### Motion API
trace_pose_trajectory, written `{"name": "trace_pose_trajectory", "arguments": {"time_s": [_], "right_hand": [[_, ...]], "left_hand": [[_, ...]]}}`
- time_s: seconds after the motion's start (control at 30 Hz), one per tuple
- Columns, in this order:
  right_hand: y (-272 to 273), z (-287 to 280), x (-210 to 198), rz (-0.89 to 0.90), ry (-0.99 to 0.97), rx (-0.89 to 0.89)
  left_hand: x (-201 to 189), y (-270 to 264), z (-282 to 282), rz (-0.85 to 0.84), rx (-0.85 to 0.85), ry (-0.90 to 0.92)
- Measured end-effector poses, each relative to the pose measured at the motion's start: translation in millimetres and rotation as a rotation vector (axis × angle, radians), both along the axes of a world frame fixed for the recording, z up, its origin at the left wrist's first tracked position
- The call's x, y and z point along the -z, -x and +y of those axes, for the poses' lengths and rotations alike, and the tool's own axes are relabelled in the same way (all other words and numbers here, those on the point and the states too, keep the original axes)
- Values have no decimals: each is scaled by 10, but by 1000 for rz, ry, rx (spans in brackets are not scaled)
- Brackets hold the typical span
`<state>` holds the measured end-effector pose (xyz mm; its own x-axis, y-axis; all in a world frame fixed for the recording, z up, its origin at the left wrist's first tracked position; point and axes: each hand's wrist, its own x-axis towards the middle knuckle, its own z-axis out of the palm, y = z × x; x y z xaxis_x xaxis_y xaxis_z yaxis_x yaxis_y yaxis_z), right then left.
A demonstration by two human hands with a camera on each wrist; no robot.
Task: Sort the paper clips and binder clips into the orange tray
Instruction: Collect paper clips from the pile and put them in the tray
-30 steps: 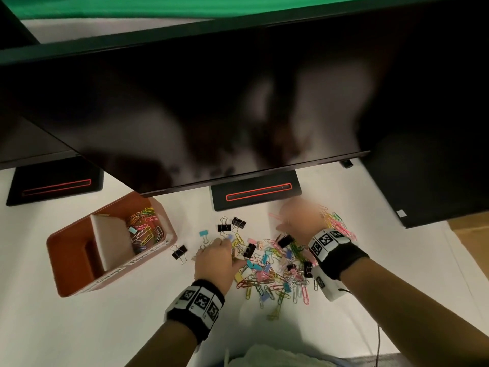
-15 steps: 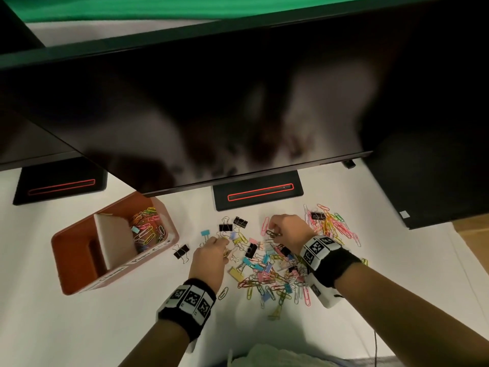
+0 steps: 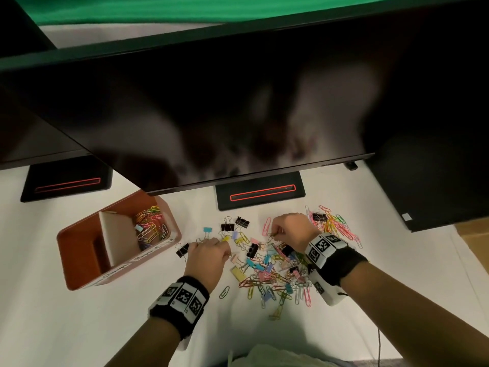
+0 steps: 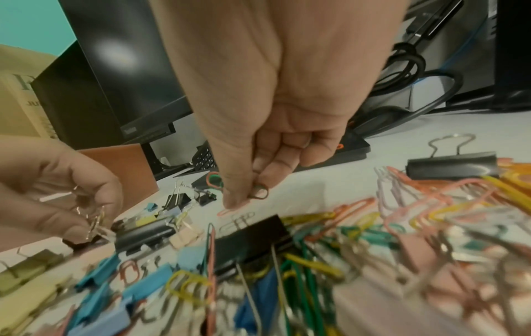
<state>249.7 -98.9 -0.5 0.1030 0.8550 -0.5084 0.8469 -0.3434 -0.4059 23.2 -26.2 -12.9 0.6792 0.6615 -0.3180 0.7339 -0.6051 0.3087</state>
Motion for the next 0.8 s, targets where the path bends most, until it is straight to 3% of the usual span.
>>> {"name": "trace_pose_trajectory", "arguments": {"time_s": [0.13,0.37,0.6,0.7,0.8], "right_hand": [[-47,130,-29,-16,-79,-60],[-1,312,23,-105,81,-219],[-32,202,117,-59,50,-151],[-84,137,97,18,27,-94],[-111,69,74,69,15,-59]], "left_hand": [[-91,60,64,-167,-4,99],[-177,-231,186,-296,22,170],[-214,-356,288,-407,-175,259],[-223,-194,281,-371,-188,242],[-120,-53,218,-211,-135,215]]}}
